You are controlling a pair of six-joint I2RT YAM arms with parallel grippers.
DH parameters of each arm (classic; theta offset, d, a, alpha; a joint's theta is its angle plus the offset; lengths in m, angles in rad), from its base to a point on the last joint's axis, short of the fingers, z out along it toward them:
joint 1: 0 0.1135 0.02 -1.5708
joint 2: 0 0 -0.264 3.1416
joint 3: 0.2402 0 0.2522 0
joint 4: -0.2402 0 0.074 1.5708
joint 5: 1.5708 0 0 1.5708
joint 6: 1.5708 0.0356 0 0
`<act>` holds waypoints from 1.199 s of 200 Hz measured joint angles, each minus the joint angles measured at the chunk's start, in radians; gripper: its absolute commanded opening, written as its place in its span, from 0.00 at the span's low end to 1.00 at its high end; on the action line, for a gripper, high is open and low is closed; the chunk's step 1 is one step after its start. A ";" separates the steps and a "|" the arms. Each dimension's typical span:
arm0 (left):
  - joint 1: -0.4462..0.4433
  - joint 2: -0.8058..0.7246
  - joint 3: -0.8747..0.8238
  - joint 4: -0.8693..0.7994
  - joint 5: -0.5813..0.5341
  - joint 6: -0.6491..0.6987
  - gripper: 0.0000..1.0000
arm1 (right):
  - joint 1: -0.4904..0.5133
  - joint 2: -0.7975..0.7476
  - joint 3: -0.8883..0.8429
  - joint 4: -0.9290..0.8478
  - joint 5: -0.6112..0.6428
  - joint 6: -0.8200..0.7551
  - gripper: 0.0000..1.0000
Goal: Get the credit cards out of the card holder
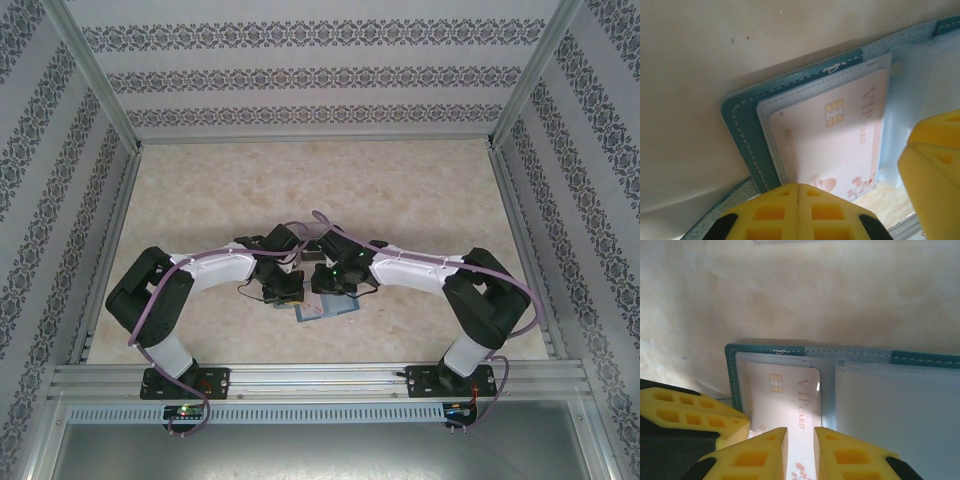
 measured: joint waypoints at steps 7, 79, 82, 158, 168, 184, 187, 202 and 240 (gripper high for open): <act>0.000 0.001 -0.001 0.000 0.000 0.000 0.00 | -0.001 0.005 -0.006 0.010 -0.008 0.004 0.21; 0.000 0.002 -0.001 0.000 0.000 0.000 0.00 | -0.004 0.038 -0.023 0.070 -0.050 0.021 0.21; 0.000 0.002 -0.001 0.000 0.000 0.000 0.00 | -0.005 0.039 -0.023 0.070 -0.050 0.021 0.21; -0.001 0.006 -0.001 -0.004 -0.012 0.001 0.00 | -0.008 0.044 -0.012 0.038 -0.025 0.000 0.28; -0.001 0.006 -0.001 -0.005 -0.014 0.002 0.00 | -0.008 0.044 -0.008 0.024 -0.014 -0.005 0.28; -0.001 0.006 -0.001 -0.005 -0.015 0.002 0.00 | -0.008 0.043 -0.002 0.010 -0.003 -0.013 0.28; -0.001 0.006 -0.001 -0.005 -0.015 0.002 0.00 | -0.008 0.043 -0.001 0.007 -0.002 -0.014 0.28; -0.001 0.006 -0.001 -0.005 -0.015 0.002 0.00 | -0.008 0.043 0.005 -0.006 0.005 -0.021 0.28; -0.002 0.006 0.003 -0.012 -0.022 0.004 0.00 | -0.008 0.040 0.010 -0.024 0.016 -0.028 0.28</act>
